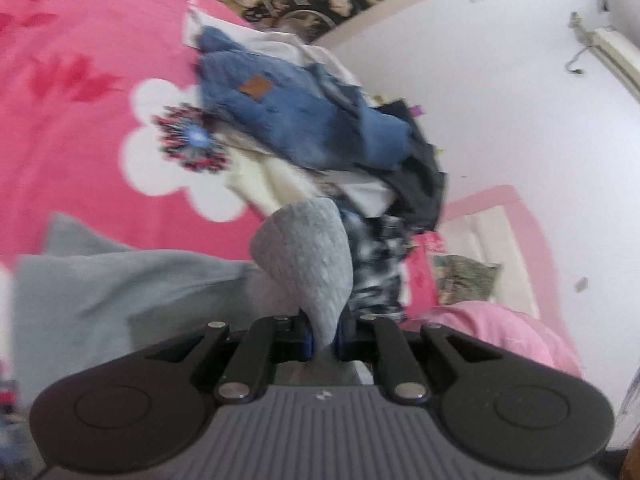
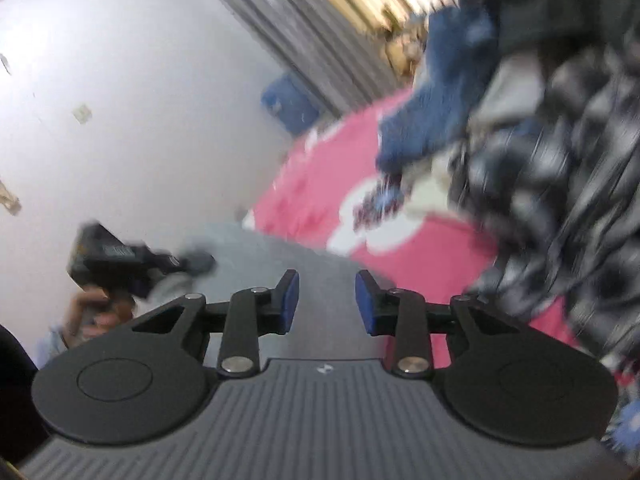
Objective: Fold clothes
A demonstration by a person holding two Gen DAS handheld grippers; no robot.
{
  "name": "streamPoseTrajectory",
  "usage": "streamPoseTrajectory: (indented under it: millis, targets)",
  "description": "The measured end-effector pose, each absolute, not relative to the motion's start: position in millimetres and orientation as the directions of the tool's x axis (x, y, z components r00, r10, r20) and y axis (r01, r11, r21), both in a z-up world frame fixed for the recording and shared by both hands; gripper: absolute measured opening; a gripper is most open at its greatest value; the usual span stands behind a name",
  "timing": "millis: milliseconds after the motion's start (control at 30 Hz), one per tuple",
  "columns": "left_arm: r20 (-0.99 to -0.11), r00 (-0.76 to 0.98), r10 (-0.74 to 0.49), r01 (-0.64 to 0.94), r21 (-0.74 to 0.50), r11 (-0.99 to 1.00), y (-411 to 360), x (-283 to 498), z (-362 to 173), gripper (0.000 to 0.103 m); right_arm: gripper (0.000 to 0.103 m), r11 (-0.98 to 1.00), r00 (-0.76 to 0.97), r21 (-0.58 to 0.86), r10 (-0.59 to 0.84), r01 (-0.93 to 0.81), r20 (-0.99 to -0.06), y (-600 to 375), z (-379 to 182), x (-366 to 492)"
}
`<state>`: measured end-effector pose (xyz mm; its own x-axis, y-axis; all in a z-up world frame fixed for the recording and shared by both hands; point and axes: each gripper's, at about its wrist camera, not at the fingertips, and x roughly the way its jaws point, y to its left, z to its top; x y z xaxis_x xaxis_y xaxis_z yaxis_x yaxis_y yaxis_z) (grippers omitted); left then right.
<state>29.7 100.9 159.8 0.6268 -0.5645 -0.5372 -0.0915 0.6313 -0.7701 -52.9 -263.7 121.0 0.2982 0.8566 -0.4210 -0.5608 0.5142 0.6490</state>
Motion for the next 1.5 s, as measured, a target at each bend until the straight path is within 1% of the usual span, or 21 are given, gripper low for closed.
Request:
streamPoseTrajectory:
  millis: [233,400,467,567,633,700,800,867,900,933,967,1000,1033,1100,1167,1233,1300,1367,1433,1467,1500]
  targets:
    - [-0.646,0.606,-0.464,-0.239,-0.704,0.668,146.0,25.7,149.8,0.011,0.031,0.266,-0.077,0.666,0.895,-0.697,-0.439,-153.4,77.1,-79.1]
    - [-0.780,0.530,-0.333,-0.279,-0.531,0.800,163.9,35.7,132.4,0.015,0.031,0.203,-0.174,0.674,0.877,-0.710,-0.447,-112.6,62.6,-78.7]
    - [-0.847,0.499,-0.183,-0.322,-0.377,0.868,168.9,37.4,122.7,0.028,0.032,0.209,-0.192,0.708,0.877,-0.675,-0.441,-107.2,51.8,-75.2]
    - [-0.868,0.486,0.103,-0.389,-0.109,0.915,174.0,27.3,125.4,0.035,0.032,0.220,-0.195,0.733,0.879,-0.643,-0.435,-99.8,37.4,-77.0]
    - [-0.828,0.529,0.187,-0.407,-0.054,0.912,174.4,12.7,138.1,0.033,0.032,0.185,-0.219,0.756,0.890,-0.628,-0.399,-98.9,35.4,-80.7]
    - [-0.785,0.599,0.158,-0.355,-0.083,0.931,161.6,-3.6,155.6,0.031,0.033,0.163,-0.234,0.760,0.892,-0.629,-0.386,-101.1,39.2,-81.3]
    - [-0.745,0.666,-0.028,-0.166,-0.184,0.969,121.3,-28.2,165.1,0.032,0.034,0.170,-0.184,0.754,0.914,-0.635,-0.361,-118.7,53.2,-78.3]
    - [-0.761,0.639,-0.112,-0.103,-0.229,0.968,100.7,-43.5,144.7,0.023,0.036,0.237,-0.051,0.712,0.932,-0.661,-0.358,-143.2,66.0,-70.0]
    - [-0.793,0.600,-0.106,-0.120,-0.220,0.968,97.1,-50.1,125.6,0.018,0.041,0.325,0.054,0.650,0.915,-0.687,-0.400,-153.1,70.5,-67.7]
    - [-0.814,0.573,-0.095,-0.139,-0.211,0.968,95.8,-57.6,106.4,0.011,0.041,0.427,0.157,0.558,0.871,-0.712,-0.466,-159.2,70.7,-65.7]
    - [-0.806,0.588,-0.074,-0.162,-0.206,0.965,101.7,-67.8,87.2,0.006,0.038,0.505,0.226,0.461,0.815,-0.730,-0.534,-160.9,64.7,-63.8]
    - [-0.791,0.608,-0.063,-0.180,-0.215,0.960,108.6,-77.4,70.6,0.006,0.035,0.524,0.234,0.414,0.786,-0.744,-0.573,-160.9,54.1,-61.1]
    - [-0.756,0.649,-0.089,-0.190,-0.274,0.943,118.5,-85.8,63.4,0.005,0.034,0.511,0.217,0.412,0.787,-0.754,-0.578,-162.2,44.8,-58.7]
    - [-0.732,0.675,-0.094,-0.299,-0.387,0.872,136.8,-98.6,63.3,0.003,0.021,0.498,0.215,0.405,0.794,-0.767,-0.568,-167.3,40.2,-56.9]
    - [-0.736,0.677,0.000,-0.374,-0.344,0.861,137.9,-105.3,80.7,0.004,0.023,0.541,0.264,0.337,0.752,-0.770,-0.604,-163.8,54.9,-58.9]
    - [-0.702,0.710,0.062,-0.329,-0.252,0.910,126.1,-98.7,108.2,0.005,0.027,0.549,0.310,0.287,0.750,-0.785,-0.585,-164.6,69.8,-66.1]
    - [-0.653,0.757,0.013,-0.216,-0.232,0.948,116.6,-77.6,131.4,0.007,0.027,0.474,0.262,0.289,0.794,-0.831,-0.549,-165.3,81.1,-76.4]
    - [-0.606,0.790,-0.090,-0.069,-0.235,0.970,103.9,-47.3,141.0,0.013,0.027,0.372,0.167,0.304,0.830,-0.877,-0.533,-157.6,83.4,-87.4]
    - [-0.621,0.762,-0.185,0.080,-0.194,0.978,90.1,-12.3,131.0,0.016,0.027,0.293,0.089,0.318,0.845,-0.902,-0.527,-145.7,78.3,-99.7]
    - [-0.638,0.739,-0.217,0.141,-0.169,0.976,84.4,5.8,123.3,0.014,0.028,0.268,0.058,0.332,0.848,-0.904,-0.527,-139.2,74.8,-105.5]
    - [-0.678,0.709,-0.191,0.147,-0.123,0.981,84.0,23.9,106.2,0.012,0.029,0.260,0.032,0.361,0.847,-0.895,-0.531,-134.3,70.4,-110.4]
